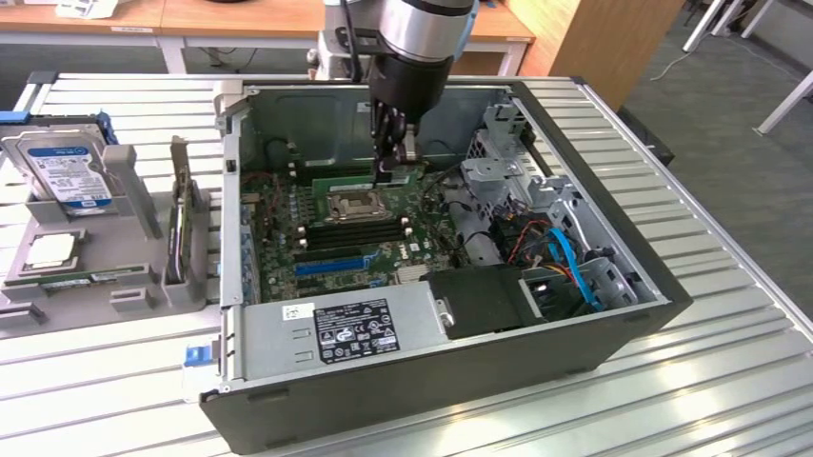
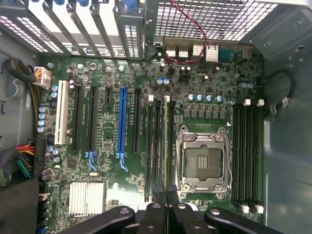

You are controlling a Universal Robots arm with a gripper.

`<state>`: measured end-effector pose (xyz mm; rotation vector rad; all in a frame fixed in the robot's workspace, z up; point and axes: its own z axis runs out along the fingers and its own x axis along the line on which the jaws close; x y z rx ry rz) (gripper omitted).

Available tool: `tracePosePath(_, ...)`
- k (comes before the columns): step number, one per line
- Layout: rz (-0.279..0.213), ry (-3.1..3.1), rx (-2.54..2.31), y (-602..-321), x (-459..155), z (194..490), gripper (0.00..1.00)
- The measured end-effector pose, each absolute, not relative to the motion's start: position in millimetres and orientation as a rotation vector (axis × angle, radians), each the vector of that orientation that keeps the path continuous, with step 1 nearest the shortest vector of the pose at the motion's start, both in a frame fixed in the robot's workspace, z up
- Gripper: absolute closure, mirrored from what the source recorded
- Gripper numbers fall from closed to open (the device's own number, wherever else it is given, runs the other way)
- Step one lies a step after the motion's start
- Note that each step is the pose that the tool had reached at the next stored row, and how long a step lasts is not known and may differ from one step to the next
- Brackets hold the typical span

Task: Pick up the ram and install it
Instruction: 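Insert the ram into the slot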

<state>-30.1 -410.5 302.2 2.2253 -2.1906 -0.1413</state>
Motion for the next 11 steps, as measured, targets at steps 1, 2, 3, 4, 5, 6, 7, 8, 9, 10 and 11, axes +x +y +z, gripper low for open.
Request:
tracePosePath(1, -0.141, -2.191, 2.225, -410.5, -30.1, 301.1, 0.89)
tracePosePath(2, -0.141, -2.191, 2.225, -410.5, -30.1, 300.0, 0.89)
tracePosePath(3, -0.141, -2.191, 2.225, -410.5, -30.1, 298.7, 0.89)
tracePosePath(4, -0.141, -2.191, 2.225, -410.5, -30.1, 297.6, 0.89)
tracePosePath(5, -0.141, -2.191, 2.225, -410.5, -30.1, 296.4, 0.89)
tracePosePath(6, -0.141, -2.191, 2.225, -410.6, -30.2, 295.2, 0.89)
tracePosePath(7, -0.141, -2.191, 2.225, -410.6, -30.1, 294.0, 0.89)
tracePosePath(8, -0.141, -2.191, 2.225, -410.6, -30.2, 292.8, 0.89)
tracePosePath(9, -0.141, -2.191, 2.225, -410.6, -30.2, 291.5, 0.89)
tracePosePath(10, -0.141, -2.191, 2.225, -410.7, -30.2, 290.4, 0.89)
tracePosePath(11, -0.141, -2.191, 2.225, -410.8, -30.2, 289.3, 0.89)
